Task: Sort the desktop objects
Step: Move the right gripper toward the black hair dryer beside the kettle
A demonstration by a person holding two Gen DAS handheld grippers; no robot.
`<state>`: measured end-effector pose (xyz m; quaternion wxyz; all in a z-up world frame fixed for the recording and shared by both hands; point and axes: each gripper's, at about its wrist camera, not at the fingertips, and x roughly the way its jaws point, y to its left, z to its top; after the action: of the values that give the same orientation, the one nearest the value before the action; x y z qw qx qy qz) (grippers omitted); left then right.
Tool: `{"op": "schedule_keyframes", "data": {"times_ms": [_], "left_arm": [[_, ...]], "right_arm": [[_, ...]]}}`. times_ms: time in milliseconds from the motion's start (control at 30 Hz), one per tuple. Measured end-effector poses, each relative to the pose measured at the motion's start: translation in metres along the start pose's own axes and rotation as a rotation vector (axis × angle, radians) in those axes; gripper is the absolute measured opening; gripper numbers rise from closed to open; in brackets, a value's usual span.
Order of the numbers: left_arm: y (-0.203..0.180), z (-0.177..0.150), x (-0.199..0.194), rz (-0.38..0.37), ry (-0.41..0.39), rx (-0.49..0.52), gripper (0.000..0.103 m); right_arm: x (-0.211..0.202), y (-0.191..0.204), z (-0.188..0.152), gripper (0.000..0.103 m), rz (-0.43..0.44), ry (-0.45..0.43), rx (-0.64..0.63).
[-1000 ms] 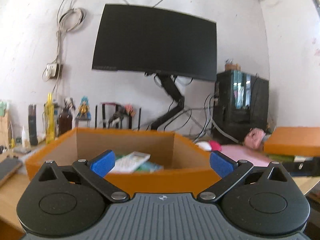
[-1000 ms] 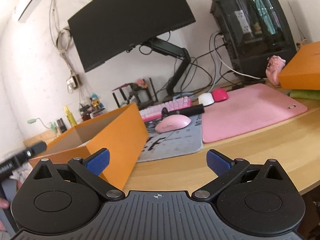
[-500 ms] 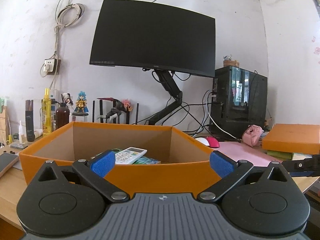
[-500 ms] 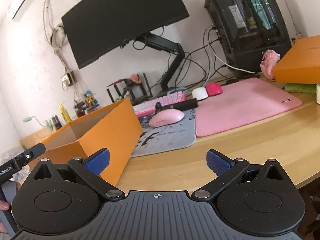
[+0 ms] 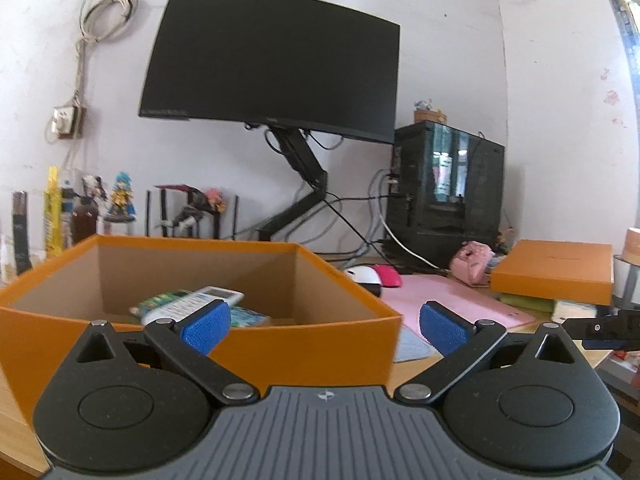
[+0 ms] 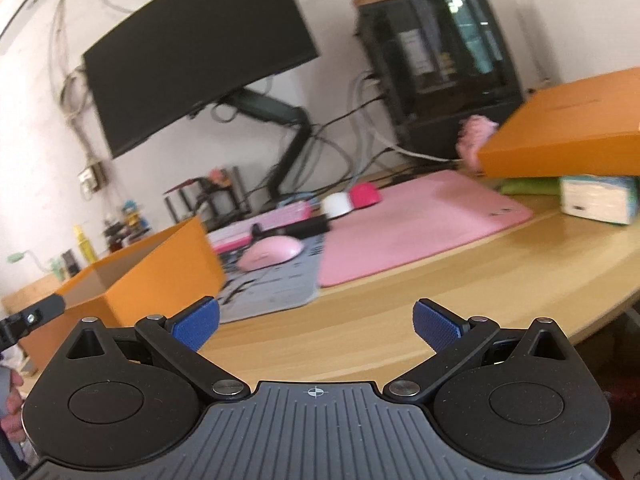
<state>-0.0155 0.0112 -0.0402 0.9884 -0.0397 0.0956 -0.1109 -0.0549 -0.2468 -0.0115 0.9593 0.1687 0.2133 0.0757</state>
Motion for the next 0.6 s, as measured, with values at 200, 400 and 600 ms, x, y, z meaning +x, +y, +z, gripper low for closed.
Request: {"op": "schedule_keyframes", "data": {"times_ms": [200, 400, 600], "left_arm": [[-0.023, -0.001, 0.007, -0.062, 0.004, 0.023, 0.103], [-0.044, 0.002, 0.009, -0.116, -0.021, 0.082, 0.103], [-0.063, 0.002, 0.014, -0.181, -0.018, 0.106, 0.103]], "right_arm": [[-0.009, -0.028, -0.001, 0.103, -0.076, -0.026, 0.032], [-0.019, -0.044, -0.003, 0.103, -0.128, -0.048, 0.046], [-0.03, -0.067, 0.004, 0.103, -0.21, -0.087, 0.052]]}}
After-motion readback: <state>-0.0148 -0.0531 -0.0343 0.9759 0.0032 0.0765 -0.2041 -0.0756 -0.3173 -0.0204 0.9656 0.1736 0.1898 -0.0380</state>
